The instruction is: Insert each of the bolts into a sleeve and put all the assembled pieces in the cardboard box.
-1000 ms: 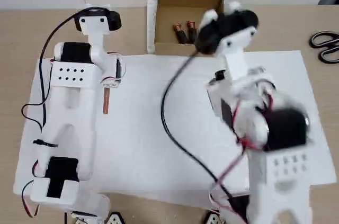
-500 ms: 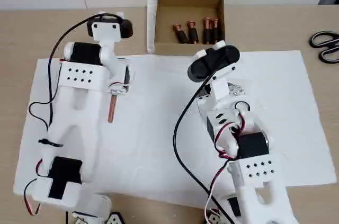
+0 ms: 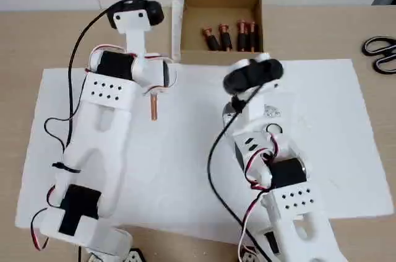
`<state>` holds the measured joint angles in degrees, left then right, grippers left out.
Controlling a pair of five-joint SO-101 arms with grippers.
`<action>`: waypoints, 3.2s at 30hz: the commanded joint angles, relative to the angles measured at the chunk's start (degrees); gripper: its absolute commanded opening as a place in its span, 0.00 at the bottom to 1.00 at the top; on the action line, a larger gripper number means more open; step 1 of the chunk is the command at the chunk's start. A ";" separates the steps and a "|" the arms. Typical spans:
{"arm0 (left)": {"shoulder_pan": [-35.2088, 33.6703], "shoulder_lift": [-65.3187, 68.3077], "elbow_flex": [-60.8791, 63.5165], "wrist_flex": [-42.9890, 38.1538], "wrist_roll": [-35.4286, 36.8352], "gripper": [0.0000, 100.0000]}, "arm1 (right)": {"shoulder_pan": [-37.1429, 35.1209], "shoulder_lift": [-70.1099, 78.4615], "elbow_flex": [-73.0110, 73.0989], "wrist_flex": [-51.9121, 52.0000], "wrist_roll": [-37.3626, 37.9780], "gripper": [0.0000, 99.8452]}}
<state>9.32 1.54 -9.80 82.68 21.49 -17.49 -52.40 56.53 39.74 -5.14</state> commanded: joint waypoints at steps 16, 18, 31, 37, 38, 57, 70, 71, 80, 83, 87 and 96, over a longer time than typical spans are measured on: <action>0.53 -32.88 -0.84 -6.33 0.79 0.00 | -13.32 -1.71 0.97 -8.66 2.20 0.00; 0.53 -34.29 0.66 -6.42 0.79 0.00 | -13.41 -1.71 2.55 -15.16 2.37 0.00; 0.79 -37.54 17.36 -22.95 0.97 0.00 | -14.55 -1.71 12.92 -32.57 2.29 0.00; 6.33 -37.63 28.44 -35.08 1.05 0.00 | -18.15 -1.71 15.21 -32.75 2.20 0.00; 7.03 -37.63 30.02 -37.19 1.05 0.00 | -18.15 -1.71 15.21 -32.75 2.20 0.00; 7.65 -50.64 50.86 -45.71 4.31 0.00 | -17.89 -1.10 15.38 -32.31 2.11 0.00; 7.74 -55.30 59.03 -54.86 4.13 0.00 | -17.98 -1.45 16.53 -32.57 -1.58 0.00; 7.74 -55.30 59.30 -54.77 4.13 0.00 | -18.07 -1.54 16.53 -32.57 -1.58 0.00; 10.37 -55.30 59.38 -51.96 4.13 0.00 | -19.30 -1.63 16.53 -32.66 2.11 0.00; 10.46 -55.30 59.38 -51.96 4.13 0.00 | -20.35 -1.63 16.53 -32.66 2.11 0.00; 10.46 -55.30 59.38 -51.96 4.13 0.00 | -20.35 -1.63 16.53 -32.66 2.11 0.00; 10.37 -55.82 62.29 -52.13 2.37 0.00 | -20.35 -1.63 16.44 -32.66 2.20 0.00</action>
<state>19.43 -52.53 52.70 30.64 25.36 -37.63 -52.40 73.41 8.18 -3.74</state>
